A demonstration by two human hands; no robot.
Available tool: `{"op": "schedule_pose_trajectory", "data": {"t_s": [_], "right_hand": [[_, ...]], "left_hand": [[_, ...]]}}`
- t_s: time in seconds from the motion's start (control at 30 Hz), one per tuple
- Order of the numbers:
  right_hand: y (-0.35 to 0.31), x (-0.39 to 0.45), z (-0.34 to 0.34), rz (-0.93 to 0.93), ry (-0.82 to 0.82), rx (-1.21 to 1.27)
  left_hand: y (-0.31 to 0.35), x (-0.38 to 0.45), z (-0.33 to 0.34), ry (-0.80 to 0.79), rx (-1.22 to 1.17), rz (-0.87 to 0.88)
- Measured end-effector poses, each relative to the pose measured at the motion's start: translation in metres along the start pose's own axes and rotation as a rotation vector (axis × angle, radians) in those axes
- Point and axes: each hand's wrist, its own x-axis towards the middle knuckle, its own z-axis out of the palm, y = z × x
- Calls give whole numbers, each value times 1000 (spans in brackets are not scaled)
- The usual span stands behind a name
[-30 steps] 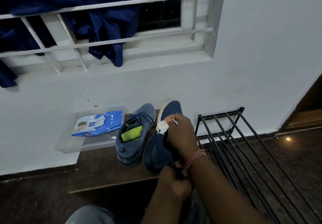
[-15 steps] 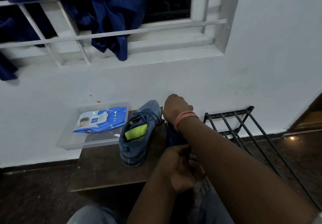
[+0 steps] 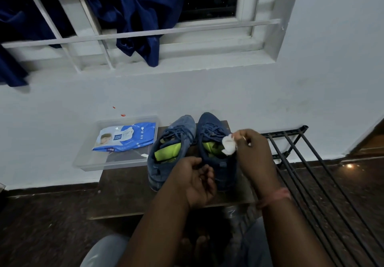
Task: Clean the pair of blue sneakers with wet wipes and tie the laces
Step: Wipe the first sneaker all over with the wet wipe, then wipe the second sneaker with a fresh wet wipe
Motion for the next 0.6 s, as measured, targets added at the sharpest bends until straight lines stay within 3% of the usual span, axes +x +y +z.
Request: {"op": "schedule_pose_trajectory", "data": {"t_s": [0.13, 0.23, 0.43, 0.5, 0.6], "right_hand": [[12, -34, 5, -84, -21, 104], [19, -42, 16, -119, -76, -7], [37, -37, 24, -210, -25, -47], [42, -37, 27, -250, 14, -40], [44, -40, 32, -267, 104, -10]], "left_hand": [[-5, -1, 13, 91, 2, 167], [-8, 1, 24, 85, 96, 218], [1, -9, 30, 137, 237, 343], [14, -5, 16, 229, 481, 576], [44, -2, -12, 583, 1082, 1041]]}}
